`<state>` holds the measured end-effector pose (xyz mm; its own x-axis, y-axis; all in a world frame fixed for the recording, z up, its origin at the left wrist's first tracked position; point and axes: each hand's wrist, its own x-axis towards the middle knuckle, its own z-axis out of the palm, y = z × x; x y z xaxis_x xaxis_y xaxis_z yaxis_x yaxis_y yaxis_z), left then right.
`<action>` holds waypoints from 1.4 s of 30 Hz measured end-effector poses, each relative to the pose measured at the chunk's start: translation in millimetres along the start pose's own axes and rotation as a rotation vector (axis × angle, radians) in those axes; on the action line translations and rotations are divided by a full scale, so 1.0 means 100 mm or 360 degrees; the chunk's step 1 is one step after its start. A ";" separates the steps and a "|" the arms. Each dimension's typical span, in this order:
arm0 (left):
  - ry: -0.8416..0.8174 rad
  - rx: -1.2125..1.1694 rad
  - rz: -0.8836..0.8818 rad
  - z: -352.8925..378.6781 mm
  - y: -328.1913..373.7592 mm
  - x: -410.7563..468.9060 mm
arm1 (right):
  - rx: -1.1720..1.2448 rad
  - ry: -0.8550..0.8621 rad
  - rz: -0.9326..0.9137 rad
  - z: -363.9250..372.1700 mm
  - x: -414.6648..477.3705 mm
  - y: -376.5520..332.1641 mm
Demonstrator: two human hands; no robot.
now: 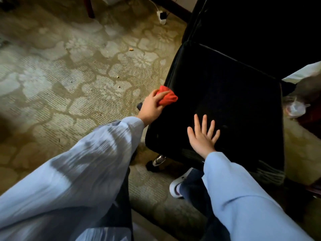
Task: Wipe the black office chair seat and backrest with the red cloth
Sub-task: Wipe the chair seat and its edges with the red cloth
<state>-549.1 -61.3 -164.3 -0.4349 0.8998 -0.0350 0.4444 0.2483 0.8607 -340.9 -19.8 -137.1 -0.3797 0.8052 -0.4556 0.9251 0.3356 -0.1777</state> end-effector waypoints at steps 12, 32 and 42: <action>-0.0245 0.0307 0.0280 0.08 0.01 -1.27 | -0.0058 -0.0007 -0.0101 -0.05 -0.11 0.19; -0.0109 0.0448 -0.0255 -0.04 0.31 -0.61 | -0.0023 0.0037 -0.0135 0.02 -0.08 0.22; -0.0277 0.0181 -0.0215 -0.37 0.41 -0.67 | 0.0021 0.0009 -0.0155 -0.01 -0.09 0.27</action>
<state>-530.9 -124.7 -107.5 -0.3591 0.9016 -0.2413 0.4812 0.4004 0.7798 -312.6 -17.4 -137.6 -0.4677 0.7718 -0.4308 0.8839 0.4059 -0.2324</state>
